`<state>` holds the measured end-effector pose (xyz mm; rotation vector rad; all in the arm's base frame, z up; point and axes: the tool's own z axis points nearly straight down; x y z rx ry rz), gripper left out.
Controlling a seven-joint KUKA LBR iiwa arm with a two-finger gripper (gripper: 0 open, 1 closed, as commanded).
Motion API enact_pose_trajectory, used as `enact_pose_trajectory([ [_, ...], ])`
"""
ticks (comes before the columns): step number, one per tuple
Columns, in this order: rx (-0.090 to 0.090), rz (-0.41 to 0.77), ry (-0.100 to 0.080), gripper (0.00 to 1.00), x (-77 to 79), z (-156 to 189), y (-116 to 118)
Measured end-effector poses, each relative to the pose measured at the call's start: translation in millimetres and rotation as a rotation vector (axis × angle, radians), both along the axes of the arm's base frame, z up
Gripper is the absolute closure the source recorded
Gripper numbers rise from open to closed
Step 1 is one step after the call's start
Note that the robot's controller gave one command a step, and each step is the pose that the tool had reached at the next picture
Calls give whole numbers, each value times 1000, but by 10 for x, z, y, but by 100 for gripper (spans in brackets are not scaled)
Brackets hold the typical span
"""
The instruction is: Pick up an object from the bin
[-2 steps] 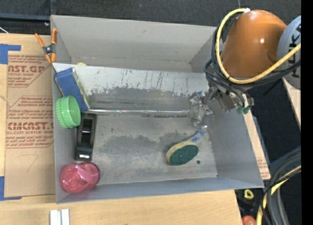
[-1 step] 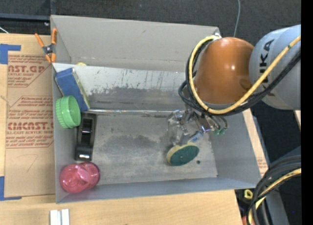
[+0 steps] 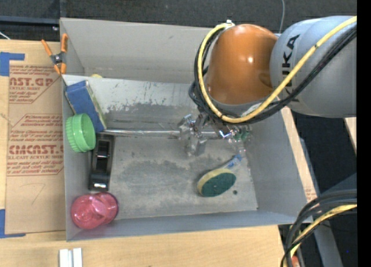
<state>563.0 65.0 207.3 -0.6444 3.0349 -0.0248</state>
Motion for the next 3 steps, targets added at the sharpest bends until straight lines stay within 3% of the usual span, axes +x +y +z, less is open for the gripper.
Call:
enact_pose_trajectory([
  [1,4,30,19,100,-599,-618,868],
  [2,0,-27,-8,0,-101,-532,-255],
  [3,0,-27,-8,0,-102,-532,-255],
])
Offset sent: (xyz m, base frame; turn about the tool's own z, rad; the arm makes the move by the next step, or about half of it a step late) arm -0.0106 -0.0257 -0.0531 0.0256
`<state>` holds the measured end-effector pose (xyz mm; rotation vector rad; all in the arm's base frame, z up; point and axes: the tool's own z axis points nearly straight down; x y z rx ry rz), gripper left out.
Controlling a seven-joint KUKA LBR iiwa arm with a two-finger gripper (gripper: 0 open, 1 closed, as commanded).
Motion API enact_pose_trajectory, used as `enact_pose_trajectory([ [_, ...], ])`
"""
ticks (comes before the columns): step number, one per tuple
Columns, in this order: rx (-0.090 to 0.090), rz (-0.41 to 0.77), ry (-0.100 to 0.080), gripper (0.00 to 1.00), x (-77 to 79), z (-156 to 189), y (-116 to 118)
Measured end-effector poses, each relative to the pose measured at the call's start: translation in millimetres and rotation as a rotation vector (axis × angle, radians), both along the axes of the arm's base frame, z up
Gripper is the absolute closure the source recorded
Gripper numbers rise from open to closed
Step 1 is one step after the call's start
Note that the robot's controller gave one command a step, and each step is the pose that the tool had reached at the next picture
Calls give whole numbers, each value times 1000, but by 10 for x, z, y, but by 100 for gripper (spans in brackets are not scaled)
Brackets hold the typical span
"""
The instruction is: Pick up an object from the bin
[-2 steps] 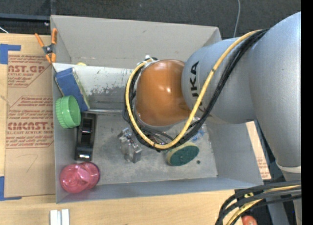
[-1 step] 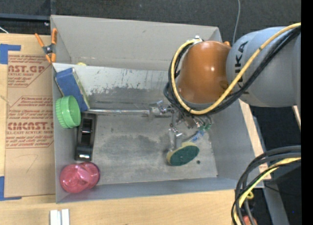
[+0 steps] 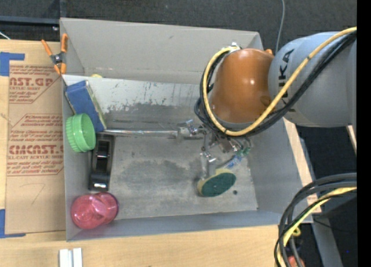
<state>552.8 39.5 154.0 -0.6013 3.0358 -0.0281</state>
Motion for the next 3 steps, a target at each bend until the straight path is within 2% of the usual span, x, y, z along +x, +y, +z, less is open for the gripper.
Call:
enact_pose_trajectory([
  [1,26,-524,-5,0,-637,571,-418],
  [2,20,-408,0,0,-571,-26,-1240],
  [3,29,-440,-12,0,-289,-265,-107],
])
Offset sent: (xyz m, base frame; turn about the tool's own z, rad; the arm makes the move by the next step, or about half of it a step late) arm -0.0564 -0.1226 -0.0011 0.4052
